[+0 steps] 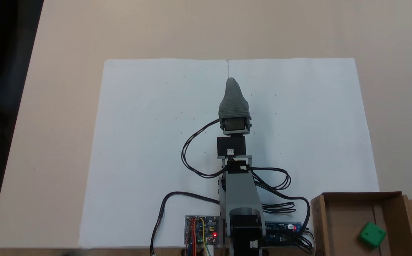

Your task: Grasp a green dice and put it in the bin.

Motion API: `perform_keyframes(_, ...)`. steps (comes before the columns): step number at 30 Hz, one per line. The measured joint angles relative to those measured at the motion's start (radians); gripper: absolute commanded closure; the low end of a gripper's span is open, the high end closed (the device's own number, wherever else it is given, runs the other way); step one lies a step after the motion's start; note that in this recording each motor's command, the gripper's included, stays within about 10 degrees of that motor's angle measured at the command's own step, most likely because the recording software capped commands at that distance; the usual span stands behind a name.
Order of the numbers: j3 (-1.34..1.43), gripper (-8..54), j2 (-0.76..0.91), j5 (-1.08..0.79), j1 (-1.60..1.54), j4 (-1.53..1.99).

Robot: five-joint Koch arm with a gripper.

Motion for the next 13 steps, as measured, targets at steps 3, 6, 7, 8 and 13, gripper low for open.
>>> perform_keyframes(3,0.0,1.9,0.0,0.015,0.0,0.002)
perform_keyframes(6,0.0,1.9,0.0,0.026,0.0,0.0)
perform_keyframes(7,0.0,1.9,0.0,0.032,0.0,0.0)
perform_keyframes(8,0.0,1.9,0.0,0.037,0.0,0.0)
perform_keyframes(13,0.0,1.9,0.0,0.044,0.0,0.0)
